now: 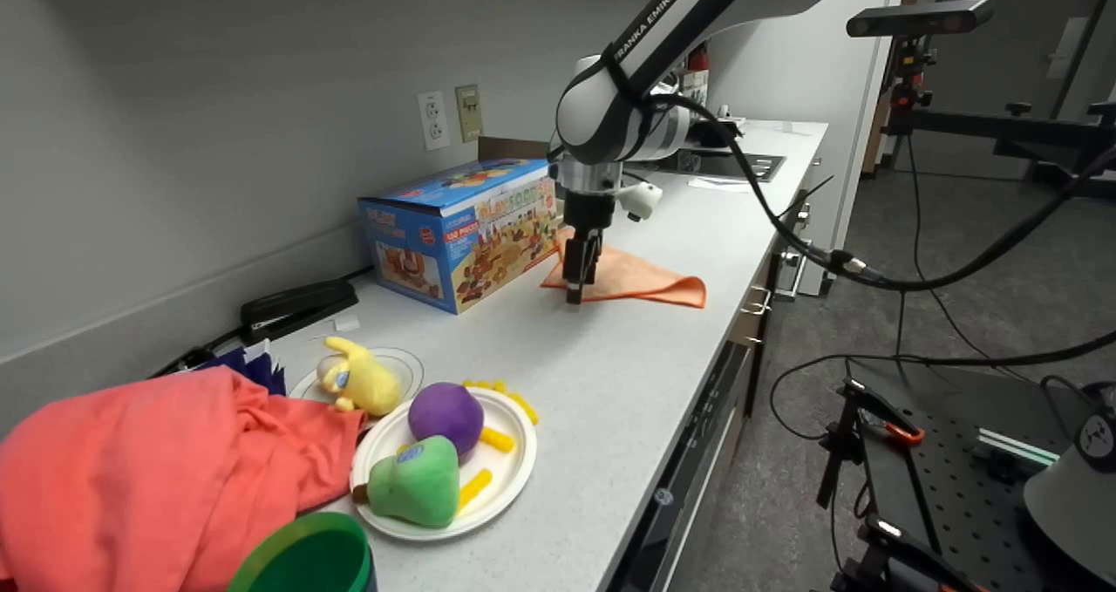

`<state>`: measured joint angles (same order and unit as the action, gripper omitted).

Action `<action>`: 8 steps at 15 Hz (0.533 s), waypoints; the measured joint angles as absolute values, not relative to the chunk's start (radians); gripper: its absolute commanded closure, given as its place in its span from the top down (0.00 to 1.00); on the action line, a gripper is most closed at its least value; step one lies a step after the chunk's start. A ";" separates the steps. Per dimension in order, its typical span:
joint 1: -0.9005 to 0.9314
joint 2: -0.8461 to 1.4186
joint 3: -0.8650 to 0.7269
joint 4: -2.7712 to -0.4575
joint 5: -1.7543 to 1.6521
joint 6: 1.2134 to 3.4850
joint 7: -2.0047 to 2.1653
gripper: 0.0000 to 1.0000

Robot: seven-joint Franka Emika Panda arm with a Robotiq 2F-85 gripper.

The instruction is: Unfold the orange cloth

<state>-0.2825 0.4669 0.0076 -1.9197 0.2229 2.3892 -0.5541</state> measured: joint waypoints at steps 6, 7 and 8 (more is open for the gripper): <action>-0.252 0.467 0.008 -1.920 0.158 2.402 -0.549 1.00; -0.245 0.467 0.008 -1.920 0.150 2.402 -0.547 1.00; -0.238 0.467 0.008 -1.921 0.144 2.402 -0.545 1.00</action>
<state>-0.2384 0.4666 0.0081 -1.9205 0.1441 2.4022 -0.5449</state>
